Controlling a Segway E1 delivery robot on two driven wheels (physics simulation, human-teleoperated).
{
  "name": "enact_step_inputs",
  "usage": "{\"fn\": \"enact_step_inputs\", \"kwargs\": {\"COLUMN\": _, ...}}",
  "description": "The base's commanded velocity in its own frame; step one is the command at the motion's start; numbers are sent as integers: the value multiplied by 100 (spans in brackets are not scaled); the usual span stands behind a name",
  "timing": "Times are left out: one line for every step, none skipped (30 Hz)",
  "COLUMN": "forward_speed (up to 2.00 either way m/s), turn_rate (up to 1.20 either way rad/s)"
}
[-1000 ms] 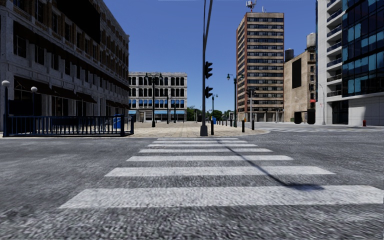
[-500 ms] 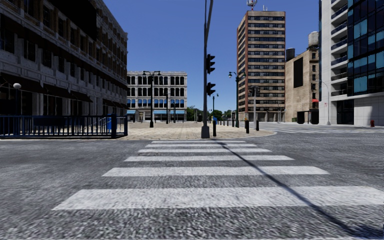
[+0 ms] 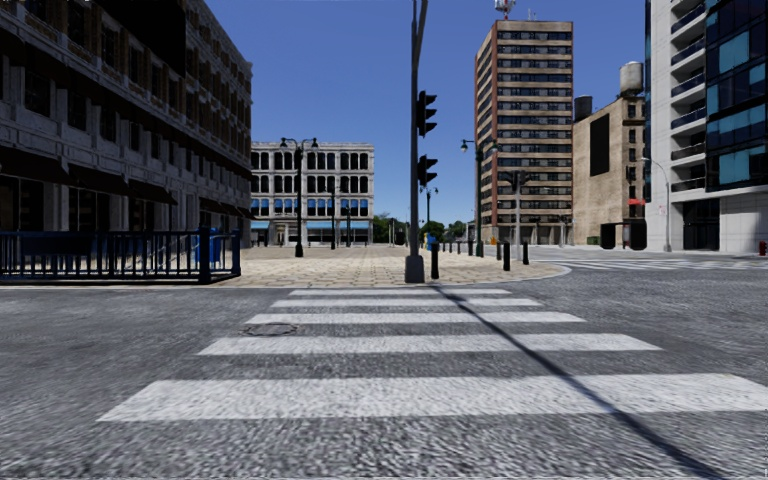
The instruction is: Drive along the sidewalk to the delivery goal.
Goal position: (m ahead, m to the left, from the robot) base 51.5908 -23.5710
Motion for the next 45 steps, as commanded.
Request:
{"fn": "enact_step_inputs", "kwargs": {"forward_speed": 200, "turn_rate": 0}}
{"fn": "enact_step_inputs", "kwargs": {"forward_speed": 200, "turn_rate": 0}}
{"fn": "enact_step_inputs", "kwargs": {"forward_speed": 200, "turn_rate": 0}}
{"fn": "enact_step_inputs", "kwargs": {"forward_speed": 200, "turn_rate": 0}}
{"fn": "enact_step_inputs", "kwargs": {"forward_speed": 200, "turn_rate": 9}}
{"fn": "enact_step_inputs", "kwargs": {"forward_speed": 200, "turn_rate": 21}}
{"fn": "enact_step_inputs", "kwargs": {"forward_speed": 200, "turn_rate": 26}}
{"fn": "enact_step_inputs", "kwargs": {"forward_speed": 200, "turn_rate": 26}}
{"fn": "enact_step_inputs", "kwargs": {"forward_speed": 200, "turn_rate": 26}}
{"fn": "enact_step_inputs", "kwargs": {"forward_speed": 200, "turn_rate": 17}}
{"fn": "enact_step_inputs", "kwargs": {"forward_speed": 200, "turn_rate": 0}}
{"fn": "enact_step_inputs", "kwargs": {"forward_speed": 200, "turn_rate": 0}}
{"fn": "enact_step_inputs", "kwargs": {"forward_speed": 200, "turn_rate": 0}}
{"fn": "enact_step_inputs", "kwargs": {"forward_speed": 200, "turn_rate": 0}}
{"fn": "enact_step_inputs", "kwargs": {"forward_speed": 200, "turn_rate": 0}}
{"fn": "enact_step_inputs", "kwargs": {"forward_speed": 200, "turn_rate": 4}}
{"fn": "enact_step_inputs", "kwargs": {"forward_speed": 200, "turn_rate": 15}}
{"fn": "enact_step_inputs", "kwargs": {"forward_speed": 200, "turn_rate": 22}}
{"fn": "enact_step_inputs", "kwargs": {"forward_speed": 200, "turn_rate": 22}}
{"fn": "enact_step_inputs", "kwargs": {"forward_speed": 200, "turn_rate": 24}}
{"fn": "enact_step_inputs", "kwargs": {"forward_speed": 200, "turn_rate": 25}}
{"fn": "enact_step_inputs", "kwargs": {"forward_speed": 200, "turn_rate": 25}}
{"fn": "enact_step_inputs", "kwargs": {"forward_speed": 200, "turn_rate": 25}}
{"fn": "enact_step_inputs", "kwargs": {"forward_speed": 200, "turn_rate": 16}}
{"fn": "enact_step_inputs", "kwargs": {"forward_speed": 200, "turn_rate": 7}}
{"fn": "enact_step_inputs", "kwargs": {"forward_speed": 200, "turn_rate": 5}}
{"fn": "enact_step_inputs", "kwargs": {"forward_speed": 200, "turn_rate": 5}}
{"fn": "enact_step_inputs", "kwargs": {"forward_speed": 200, "turn_rate": 8}}
{"fn": "enact_step_inputs", "kwargs": {"forward_speed": 200, "turn_rate": 22}}
{"fn": "enact_step_inputs", "kwargs": {"forward_speed": 200, "turn_rate": 35}}
{"fn": "enact_step_inputs", "kwargs": {"forward_speed": 200, "turn_rate": 35}}
{"fn": "enact_step_inputs", "kwargs": {"forward_speed": 200, "turn_rate": 39}}
{"fn": "enact_step_inputs", "kwargs": {"forward_speed": 200, "turn_rate": 40}}
{"fn": "enact_step_inputs", "kwargs": {"forward_speed": 200, "turn_rate": 40}}
{"fn": "enact_step_inputs", "kwargs": {"forward_speed": 200, "turn_rate": 40}}
{"fn": "enact_step_inputs", "kwargs": {"forward_speed": 200, "turn_rate": 40}}
{"fn": "enact_step_inputs", "kwargs": {"forward_speed": 200, "turn_rate": 40}}
{"fn": "enact_step_inputs", "kwargs": {"forward_speed": 200, "turn_rate": 40}}
{"fn": "enact_step_inputs", "kwargs": {"forward_speed": 200, "turn_rate": 40}}
{"fn": "enact_step_inputs", "kwargs": {"forward_speed": 200, "turn_rate": 40}}
{"fn": "enact_step_inputs", "kwargs": {"forward_speed": 200, "turn_rate": 36}}
{"fn": "enact_step_inputs", "kwargs": {"forward_speed": 200, "turn_rate": 34}}
{"fn": "enact_step_inputs", "kwargs": {"forward_speed": 200, "turn_rate": 34}}
{"fn": "enact_step_inputs", "kwargs": {"forward_speed": 200, "turn_rate": 33}}
{"fn": "enact_step_inputs", "kwargs": {"forward_speed": 200, "turn_rate": 29}}
